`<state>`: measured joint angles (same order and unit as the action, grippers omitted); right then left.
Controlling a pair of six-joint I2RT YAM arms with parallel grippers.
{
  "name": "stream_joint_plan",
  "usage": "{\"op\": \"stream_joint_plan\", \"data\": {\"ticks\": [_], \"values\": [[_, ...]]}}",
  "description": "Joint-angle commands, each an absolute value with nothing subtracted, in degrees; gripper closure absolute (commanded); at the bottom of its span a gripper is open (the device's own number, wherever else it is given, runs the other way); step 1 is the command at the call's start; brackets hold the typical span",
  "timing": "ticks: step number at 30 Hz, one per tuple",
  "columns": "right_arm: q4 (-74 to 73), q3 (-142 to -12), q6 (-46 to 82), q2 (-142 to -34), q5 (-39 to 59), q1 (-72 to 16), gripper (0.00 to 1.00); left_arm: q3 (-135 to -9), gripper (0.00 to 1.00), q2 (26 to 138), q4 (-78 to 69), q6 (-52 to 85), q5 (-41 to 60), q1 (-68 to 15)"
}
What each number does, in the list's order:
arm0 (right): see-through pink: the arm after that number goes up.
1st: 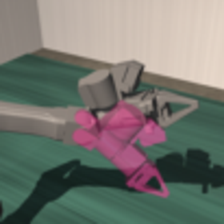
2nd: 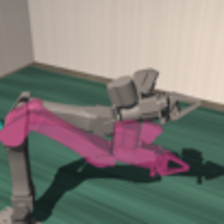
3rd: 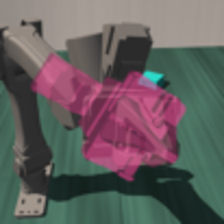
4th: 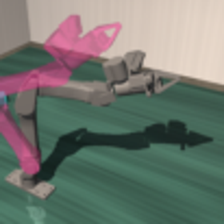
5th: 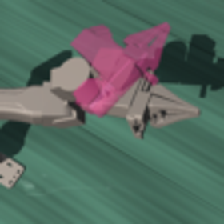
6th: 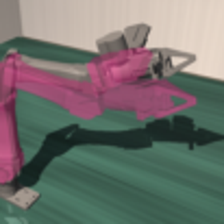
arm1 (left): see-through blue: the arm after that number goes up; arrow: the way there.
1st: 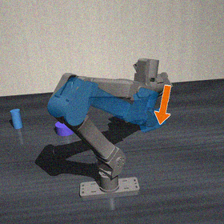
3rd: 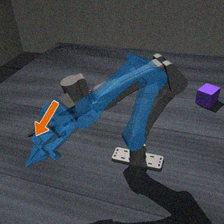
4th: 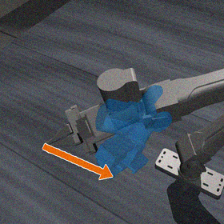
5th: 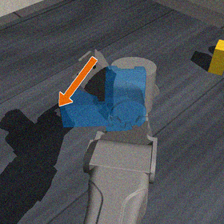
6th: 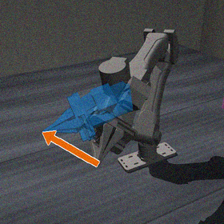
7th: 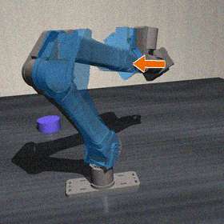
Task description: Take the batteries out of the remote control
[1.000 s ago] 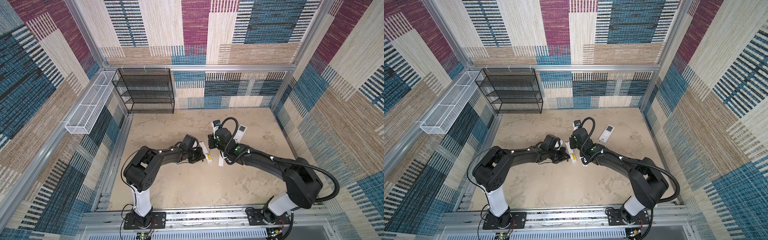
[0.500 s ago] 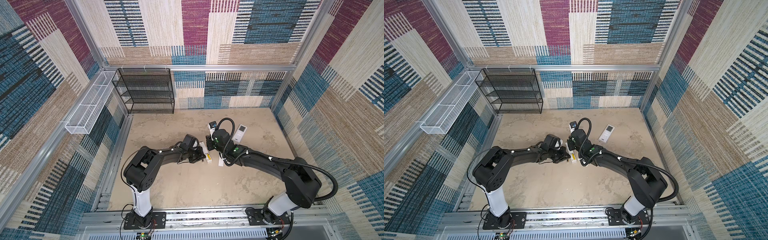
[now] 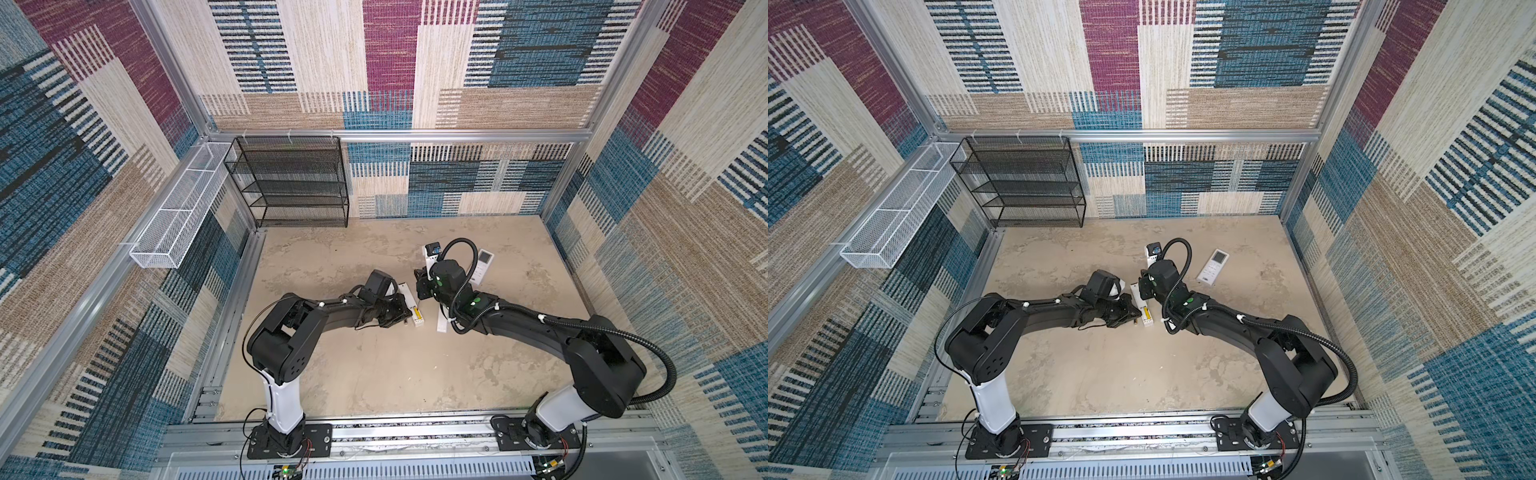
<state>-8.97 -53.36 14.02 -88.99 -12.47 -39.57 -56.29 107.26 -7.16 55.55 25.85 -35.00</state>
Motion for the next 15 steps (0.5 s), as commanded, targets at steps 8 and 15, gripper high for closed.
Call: {"op": "stream_joint_plan", "data": {"ticks": [8, 15], "values": [[-7.8, -51.6, 22.5, -87.8, -4.7, -37.0, 1.0, -55.6, 0.97, 107.8, -8.9, 56.2, 26.7, -35.4], [-7.2, -51.8, 23.9, -87.4, -4.8, -36.5, 1.0, -55.5, 0.97, 107.6, -9.1, 56.0, 26.7, -35.4]]}}
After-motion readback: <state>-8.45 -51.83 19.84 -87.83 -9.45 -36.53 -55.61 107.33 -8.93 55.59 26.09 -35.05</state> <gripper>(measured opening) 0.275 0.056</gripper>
